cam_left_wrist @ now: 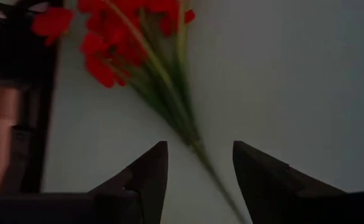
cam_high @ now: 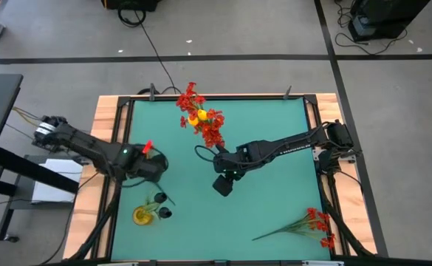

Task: Sort flowers into vase by color
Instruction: Put the red flowers into the yellow vase

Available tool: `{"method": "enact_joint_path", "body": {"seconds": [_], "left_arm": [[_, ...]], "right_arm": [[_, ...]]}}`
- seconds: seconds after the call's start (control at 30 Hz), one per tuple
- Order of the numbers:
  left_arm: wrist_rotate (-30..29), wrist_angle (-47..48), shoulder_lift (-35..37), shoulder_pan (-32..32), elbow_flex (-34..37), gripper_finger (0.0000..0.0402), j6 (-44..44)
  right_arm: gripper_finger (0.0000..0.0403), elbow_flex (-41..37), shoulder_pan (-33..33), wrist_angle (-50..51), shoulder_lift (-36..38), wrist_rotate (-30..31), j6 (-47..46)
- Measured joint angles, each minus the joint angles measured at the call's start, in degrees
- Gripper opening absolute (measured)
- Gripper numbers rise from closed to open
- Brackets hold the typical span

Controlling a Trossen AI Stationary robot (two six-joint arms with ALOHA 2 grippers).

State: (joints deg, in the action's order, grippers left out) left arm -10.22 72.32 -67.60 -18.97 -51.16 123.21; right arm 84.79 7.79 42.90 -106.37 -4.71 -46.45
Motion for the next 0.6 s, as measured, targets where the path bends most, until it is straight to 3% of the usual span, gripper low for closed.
{"method": "enact_joint_path", "body": {"seconds": [0.33, 0.6], "left_arm": [[3.6, -2.7, -4.5, 7.6, 0.0, 0.0205, -5.3], [6.1, -7.4, -10.4, 10.0, 0.0, 0.0206, -8.3]], "right_arm": [[0.0226, 0.0, 0.5, 3.1, 0.0, 0.4, 4.7], [0.0226, 0.0, 3.4, 6.1, 0.0, 5.6, 6.7]]}}
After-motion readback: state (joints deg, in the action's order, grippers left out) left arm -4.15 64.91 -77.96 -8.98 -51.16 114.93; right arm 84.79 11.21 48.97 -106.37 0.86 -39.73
